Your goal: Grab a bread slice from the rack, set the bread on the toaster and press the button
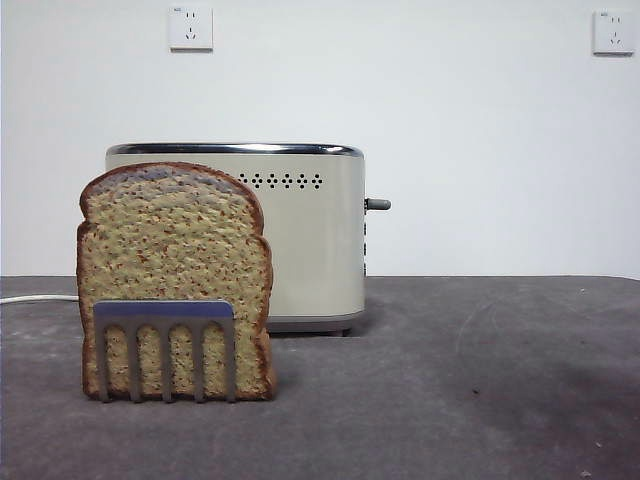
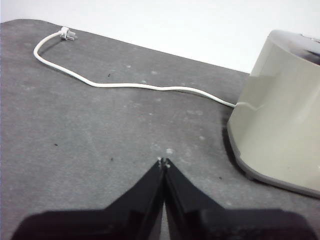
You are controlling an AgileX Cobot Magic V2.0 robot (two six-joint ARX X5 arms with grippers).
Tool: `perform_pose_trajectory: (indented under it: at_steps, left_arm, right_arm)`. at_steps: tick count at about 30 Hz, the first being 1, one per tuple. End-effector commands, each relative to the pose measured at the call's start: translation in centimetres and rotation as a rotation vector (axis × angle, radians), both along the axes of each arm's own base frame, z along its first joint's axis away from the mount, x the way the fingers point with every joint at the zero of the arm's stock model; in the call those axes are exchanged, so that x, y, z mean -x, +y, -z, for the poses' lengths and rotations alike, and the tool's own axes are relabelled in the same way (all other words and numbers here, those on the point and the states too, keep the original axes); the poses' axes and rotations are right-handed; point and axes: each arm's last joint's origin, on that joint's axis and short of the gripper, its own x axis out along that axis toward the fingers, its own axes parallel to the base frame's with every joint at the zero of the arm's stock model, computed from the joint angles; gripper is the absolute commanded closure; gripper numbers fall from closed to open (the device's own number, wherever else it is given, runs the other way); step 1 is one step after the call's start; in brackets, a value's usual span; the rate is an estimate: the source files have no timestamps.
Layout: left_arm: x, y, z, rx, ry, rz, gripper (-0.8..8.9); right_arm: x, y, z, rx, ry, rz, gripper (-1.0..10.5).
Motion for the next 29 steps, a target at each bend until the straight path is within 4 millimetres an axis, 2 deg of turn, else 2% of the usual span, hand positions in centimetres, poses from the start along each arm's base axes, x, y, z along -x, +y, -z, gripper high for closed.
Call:
perform_pose_trajectory:
  at_steps: [1,9,13,19,23,29]
  left_arm:
    - [-0.1,-0.1,0.2,0.026,-0.016,0.028,8.16]
    - [-0.1,-0.5,-0.1,0.080,-0.032,0.165,8.22]
    - [0.2,-0.7,-1.3,0.111,-0.065,0.216,8.22]
    - [1.2,-0.8,-5.3,0.088,-0.152,0.223,8.21]
    - [2.0,-1.0,-8.3,0.067,-0.190,0.235,8.22]
    - [2.5,-1.4,-12.4,-0.037,-0.159,0.375,8.22]
  right_arm:
    - [-0.1,0.0,0.2,-0.140,0.012,0.020,9.5]
    - [-0.1,0.1,0.2,-0.357,0.045,0.025,9.6]
    - [0.0,0.2,-0.5,-0.423,0.037,0.003,9.6]
    - [0.5,0.2,-3.8,-0.404,-0.043,-0.016,9.6]
    - [0.7,0.3,-6.8,-0.355,-0.082,-0.055,9.6]
    - [0.4,0.5,-12.1,-0.209,-0.053,-0.166,9.6]
